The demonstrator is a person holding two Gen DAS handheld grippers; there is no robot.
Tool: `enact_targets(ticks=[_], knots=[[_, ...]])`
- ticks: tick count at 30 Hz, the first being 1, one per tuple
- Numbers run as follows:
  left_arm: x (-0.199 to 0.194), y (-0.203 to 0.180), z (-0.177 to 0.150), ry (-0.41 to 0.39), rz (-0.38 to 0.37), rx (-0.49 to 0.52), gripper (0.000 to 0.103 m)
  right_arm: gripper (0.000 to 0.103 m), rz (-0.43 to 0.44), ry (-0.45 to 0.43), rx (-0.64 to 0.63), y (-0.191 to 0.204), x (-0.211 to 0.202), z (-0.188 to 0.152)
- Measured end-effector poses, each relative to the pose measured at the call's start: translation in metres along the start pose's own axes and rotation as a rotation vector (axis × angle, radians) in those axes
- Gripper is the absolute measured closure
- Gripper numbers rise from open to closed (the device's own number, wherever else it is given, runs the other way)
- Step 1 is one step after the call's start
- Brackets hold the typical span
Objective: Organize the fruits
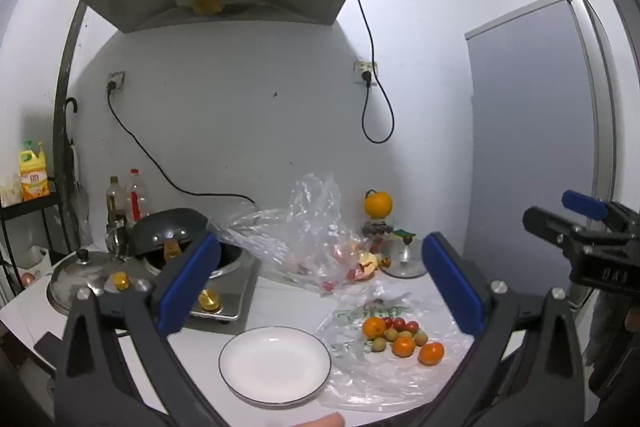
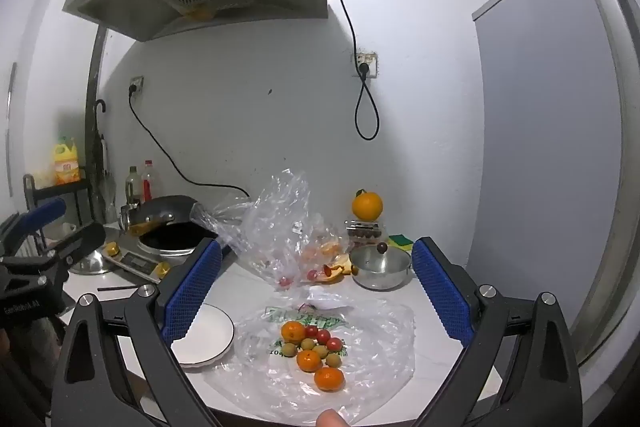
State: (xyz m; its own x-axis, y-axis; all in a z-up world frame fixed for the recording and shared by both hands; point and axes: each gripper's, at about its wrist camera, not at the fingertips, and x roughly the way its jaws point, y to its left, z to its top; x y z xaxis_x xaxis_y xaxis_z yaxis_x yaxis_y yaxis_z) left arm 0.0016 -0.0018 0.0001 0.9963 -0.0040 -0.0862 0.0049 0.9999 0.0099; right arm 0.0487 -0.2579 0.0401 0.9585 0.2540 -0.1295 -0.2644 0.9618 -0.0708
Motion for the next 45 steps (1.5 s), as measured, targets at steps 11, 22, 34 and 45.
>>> enact_targets(ticks=[11,22,34,45], knots=[[0.003,0.007,0.0,-0.006,0.002,-0.049,0.001,0.005,0.012,-0.011,-0.005,0.002,-0.001,0.0],[0.002,0.007,0.002,0.001,0.017,-0.049,0.001,0.005,0.011,-0.005,-0.004,0.006,0.001,0.001],[0.002,0.008,0.001,0.006,0.02,-0.051,0.001,0.005,0.024,0.0,0.001,0.002,0.002,0.0],[0.001,0.007,0.001,0.012,0.003,-0.049,0.001,0.005,0.019,0.003,0.0,0.004,0.003,-0.002]])
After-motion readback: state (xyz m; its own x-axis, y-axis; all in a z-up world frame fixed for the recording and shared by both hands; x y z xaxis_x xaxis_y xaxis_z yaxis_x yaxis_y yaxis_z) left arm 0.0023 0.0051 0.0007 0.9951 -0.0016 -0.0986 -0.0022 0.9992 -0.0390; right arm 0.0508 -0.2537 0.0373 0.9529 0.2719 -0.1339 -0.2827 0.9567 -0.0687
